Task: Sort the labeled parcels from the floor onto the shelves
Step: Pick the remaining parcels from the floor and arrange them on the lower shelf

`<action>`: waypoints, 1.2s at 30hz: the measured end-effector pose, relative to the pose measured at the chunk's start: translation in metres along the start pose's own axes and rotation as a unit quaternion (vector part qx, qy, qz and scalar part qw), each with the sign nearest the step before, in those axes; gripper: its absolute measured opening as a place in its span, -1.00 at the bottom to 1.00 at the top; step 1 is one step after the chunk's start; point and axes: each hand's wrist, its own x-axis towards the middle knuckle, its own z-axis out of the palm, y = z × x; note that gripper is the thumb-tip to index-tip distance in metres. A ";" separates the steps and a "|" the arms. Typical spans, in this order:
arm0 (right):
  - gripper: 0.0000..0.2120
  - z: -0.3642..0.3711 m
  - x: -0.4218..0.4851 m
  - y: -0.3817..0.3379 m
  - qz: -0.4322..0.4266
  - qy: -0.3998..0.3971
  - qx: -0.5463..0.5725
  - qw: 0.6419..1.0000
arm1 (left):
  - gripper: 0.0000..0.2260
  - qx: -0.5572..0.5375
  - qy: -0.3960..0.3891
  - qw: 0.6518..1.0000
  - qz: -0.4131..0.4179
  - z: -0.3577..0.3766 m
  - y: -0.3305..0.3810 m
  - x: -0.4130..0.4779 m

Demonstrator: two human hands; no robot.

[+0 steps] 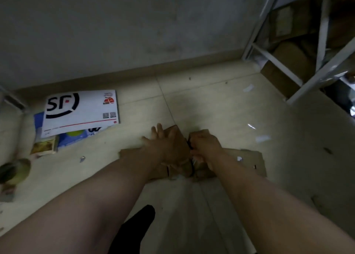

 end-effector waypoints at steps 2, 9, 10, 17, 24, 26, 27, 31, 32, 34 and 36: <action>-0.81 -0.003 0.002 0.005 -0.004 0.006 0.007 1.000 | 0.18 -0.013 0.003 1.000 0.012 0.012 -0.001 0.006; -0.94 -0.028 -0.008 -0.011 -0.037 0.045 0.053 0.997 | 0.00 -0.209 0.034 0.977 0.030 -0.018 -0.011 -0.003; -0.94 -0.032 -0.009 -0.018 -0.052 0.056 0.071 0.995 | -0.02 -0.292 0.014 0.955 0.043 -0.034 -0.013 -0.006; -0.80 -0.055 -0.030 -0.066 -0.118 0.008 0.109 0.987 | -0.33 -0.712 -0.112 0.670 0.180 -0.113 -0.023 -0.051; -0.51 -0.075 -0.072 -0.105 -0.169 -0.151 0.183 0.957 | -0.36 -0.785 -0.250 0.508 0.252 -0.144 0.000 -0.069; -0.53 -0.078 -0.079 -0.111 -0.186 -0.181 0.214 0.942 | -0.31 -0.777 -0.284 0.494 0.270 -0.143 0.003 -0.071; -0.54 -0.078 -0.082 -0.112 -0.194 -0.184 0.216 0.939 | -0.27 -0.773 -0.296 0.493 0.269 -0.141 0.004 -0.072; -0.45 -0.077 -0.084 -0.102 -0.220 -0.150 0.214 0.940 | -0.23 -0.749 -0.272 0.566 0.214 -0.134 0.003 -0.078; -0.47 -0.079 -0.083 -0.098 -0.225 -0.137 0.214 0.941 | -0.27 -0.741 -0.230 0.600 0.192 -0.134 0.001 -0.080; -0.54 -0.086 -0.080 -0.092 -0.230 -0.119 0.184 0.948 | -0.34 -0.714 -0.129 0.667 0.171 -0.135 -0.005 -0.082; -0.52 -0.095 -0.079 -0.092 -0.237 -0.111 0.103 0.960 | -0.34 -0.655 -0.057 0.729 0.192 -0.137 -0.010 -0.087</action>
